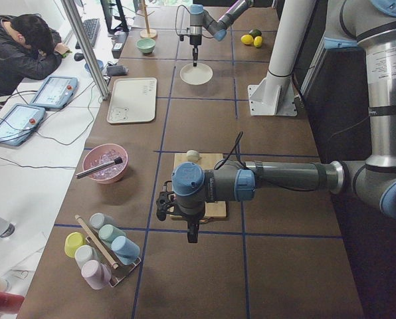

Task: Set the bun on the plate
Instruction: 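Slide the white plate with the right gripper toward the table center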

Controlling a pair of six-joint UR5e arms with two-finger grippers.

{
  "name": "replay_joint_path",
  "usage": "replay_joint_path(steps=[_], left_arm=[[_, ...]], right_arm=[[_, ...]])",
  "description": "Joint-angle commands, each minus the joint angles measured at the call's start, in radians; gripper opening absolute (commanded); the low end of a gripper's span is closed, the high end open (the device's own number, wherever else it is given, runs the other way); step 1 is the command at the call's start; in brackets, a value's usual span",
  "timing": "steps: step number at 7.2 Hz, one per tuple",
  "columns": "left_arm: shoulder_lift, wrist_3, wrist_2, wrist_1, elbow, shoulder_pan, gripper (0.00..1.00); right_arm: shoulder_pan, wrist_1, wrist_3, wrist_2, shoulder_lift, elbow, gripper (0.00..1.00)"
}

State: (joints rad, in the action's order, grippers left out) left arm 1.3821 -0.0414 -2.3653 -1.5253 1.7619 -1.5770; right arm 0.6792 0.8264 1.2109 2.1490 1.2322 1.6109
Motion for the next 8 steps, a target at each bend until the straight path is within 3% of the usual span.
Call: replay_joint_path(steps=[1,3,4,5,6,8], left_arm=[[0.0,0.0,0.0,0.001,-0.001,0.0,1.0],[0.0,0.0,0.0,0.001,-0.001,0.0,1.0],[0.0,0.0,0.0,0.001,-0.001,0.0,1.0],[0.002,0.0,-0.002,-0.004,0.002,0.0,1.0],[0.002,-0.005,-0.002,-0.01,0.004,0.002,1.0],[0.006,-0.009,0.008,-0.012,0.016,0.003,1.0]], right_arm=[[-0.122,0.236,0.065,-0.173,-0.198,-0.043,0.05],[-0.147,0.241,0.146,-0.185,-0.223,-0.051,0.09],[-0.148,0.244,0.151,-0.19,-0.223,-0.052,0.59],[-0.152,0.272,0.15,-0.187,-0.221,-0.042,1.0],[-0.136,0.386,0.142,-0.178,-0.223,-0.002,1.0],[0.022,0.646,0.008,-0.032,-0.197,0.125,1.0]])
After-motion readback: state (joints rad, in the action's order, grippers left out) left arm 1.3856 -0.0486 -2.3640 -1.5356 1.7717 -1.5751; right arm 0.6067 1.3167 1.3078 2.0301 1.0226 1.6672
